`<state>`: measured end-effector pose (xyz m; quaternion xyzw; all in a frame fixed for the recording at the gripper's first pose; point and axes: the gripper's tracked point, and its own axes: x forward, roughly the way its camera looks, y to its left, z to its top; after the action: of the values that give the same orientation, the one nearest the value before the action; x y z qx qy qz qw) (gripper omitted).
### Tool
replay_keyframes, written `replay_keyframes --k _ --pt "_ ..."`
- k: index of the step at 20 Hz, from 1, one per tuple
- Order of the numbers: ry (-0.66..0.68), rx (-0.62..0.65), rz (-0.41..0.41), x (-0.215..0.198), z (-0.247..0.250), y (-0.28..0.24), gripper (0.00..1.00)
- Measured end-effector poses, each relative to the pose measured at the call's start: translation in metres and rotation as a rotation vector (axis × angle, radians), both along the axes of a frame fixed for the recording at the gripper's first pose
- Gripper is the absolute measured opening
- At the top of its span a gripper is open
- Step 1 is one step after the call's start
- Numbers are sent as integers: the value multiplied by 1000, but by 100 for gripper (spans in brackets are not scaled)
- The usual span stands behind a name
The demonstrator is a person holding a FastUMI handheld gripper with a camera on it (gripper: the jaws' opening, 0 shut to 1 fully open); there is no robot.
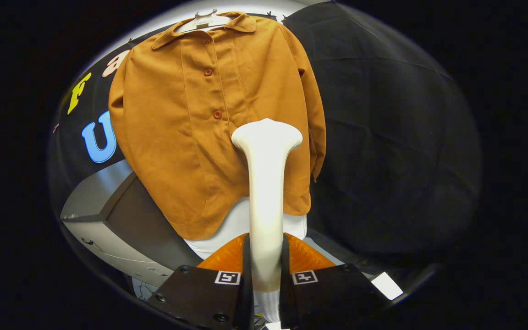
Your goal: Iron the clothes twice with a garment steamer, once on the left side and once on the right side.
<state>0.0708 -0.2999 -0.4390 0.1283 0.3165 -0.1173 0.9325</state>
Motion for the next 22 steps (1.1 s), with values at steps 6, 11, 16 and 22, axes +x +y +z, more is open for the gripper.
replay_keyframes --k 6,11,16,22 --pt "6 0 20 -29 6 20 26" --pt "-54 -13 57 -34 46 43 26" --pt "-169 -26 87 -22 112 69 26" --pt "-296 -40 92 -6 185 95 26"
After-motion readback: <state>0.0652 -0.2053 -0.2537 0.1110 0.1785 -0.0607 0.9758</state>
